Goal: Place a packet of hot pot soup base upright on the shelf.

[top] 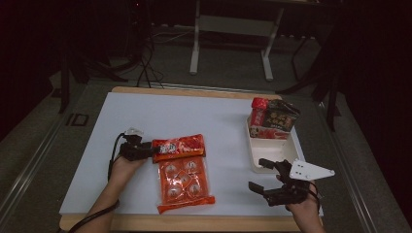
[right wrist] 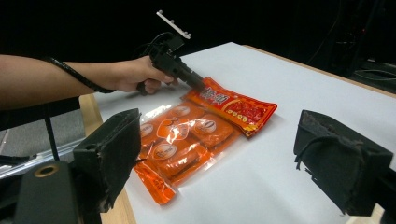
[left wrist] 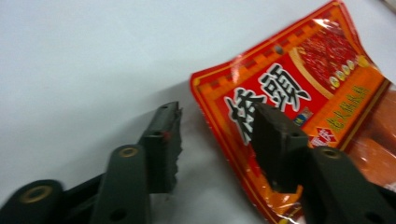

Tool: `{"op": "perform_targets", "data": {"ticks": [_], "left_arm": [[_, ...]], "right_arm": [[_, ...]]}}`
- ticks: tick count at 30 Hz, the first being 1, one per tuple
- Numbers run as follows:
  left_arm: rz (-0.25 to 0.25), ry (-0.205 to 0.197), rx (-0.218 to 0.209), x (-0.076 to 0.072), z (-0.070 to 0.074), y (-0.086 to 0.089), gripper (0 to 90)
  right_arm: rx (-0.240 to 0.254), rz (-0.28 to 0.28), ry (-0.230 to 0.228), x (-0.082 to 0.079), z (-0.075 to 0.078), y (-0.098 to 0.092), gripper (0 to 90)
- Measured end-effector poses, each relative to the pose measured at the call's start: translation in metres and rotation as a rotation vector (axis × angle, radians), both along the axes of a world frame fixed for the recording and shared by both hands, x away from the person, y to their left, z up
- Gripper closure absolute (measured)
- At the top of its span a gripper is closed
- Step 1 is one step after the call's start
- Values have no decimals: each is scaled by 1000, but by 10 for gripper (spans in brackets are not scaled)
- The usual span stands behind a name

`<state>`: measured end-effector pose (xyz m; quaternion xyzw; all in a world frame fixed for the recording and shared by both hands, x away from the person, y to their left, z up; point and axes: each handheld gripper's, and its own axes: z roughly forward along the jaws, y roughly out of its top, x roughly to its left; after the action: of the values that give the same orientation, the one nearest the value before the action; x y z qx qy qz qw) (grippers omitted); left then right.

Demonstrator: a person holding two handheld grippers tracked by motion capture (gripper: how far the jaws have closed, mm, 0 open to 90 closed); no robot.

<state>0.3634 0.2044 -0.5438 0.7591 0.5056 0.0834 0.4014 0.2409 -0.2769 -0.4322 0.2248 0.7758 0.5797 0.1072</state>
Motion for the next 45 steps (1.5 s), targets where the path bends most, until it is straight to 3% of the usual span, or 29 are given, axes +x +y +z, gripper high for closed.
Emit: {"op": "perform_targets", "data": {"ticks": [5,10,13,17,20,24,27,31,36,39,43,45], "left_arm": [[-17,16,6,2,1,-2,607],[-74,54,-15,4,2,-7,656],[-98,60,0,3,3,-13,694],[-72,61,33,0,5,-21,779],[-65,46,63,-3,9,-26,888],[-64,17,87,-7,13,-28,900],[-63,-7,98,-10,17,-29,900],[-61,-46,97,-13,24,-32,900],[-72,-76,109,-16,33,-38,900],[-68,-99,91,-17,39,-39,900],[-71,-126,77,-20,47,-40,900],[-76,-135,71,-21,50,-40,900]], "right_arm": [[-2,1,0,0,0,0,147],[-2,3,2,1,-1,1,147],[-3,5,3,1,-1,2,148],[-6,5,4,1,-1,3,148],[-6,5,5,1,-1,3,147],[-3,-1,2,1,-1,3,158],[13,-12,9,2,0,1,220],[46,-15,13,5,2,-6,230],[7,-61,-21,4,3,-6,161],[-6,-106,-25,4,5,-7,138],[-46,-134,8,5,6,-6,138],[-19,-129,33,6,6,-6,136]]}}
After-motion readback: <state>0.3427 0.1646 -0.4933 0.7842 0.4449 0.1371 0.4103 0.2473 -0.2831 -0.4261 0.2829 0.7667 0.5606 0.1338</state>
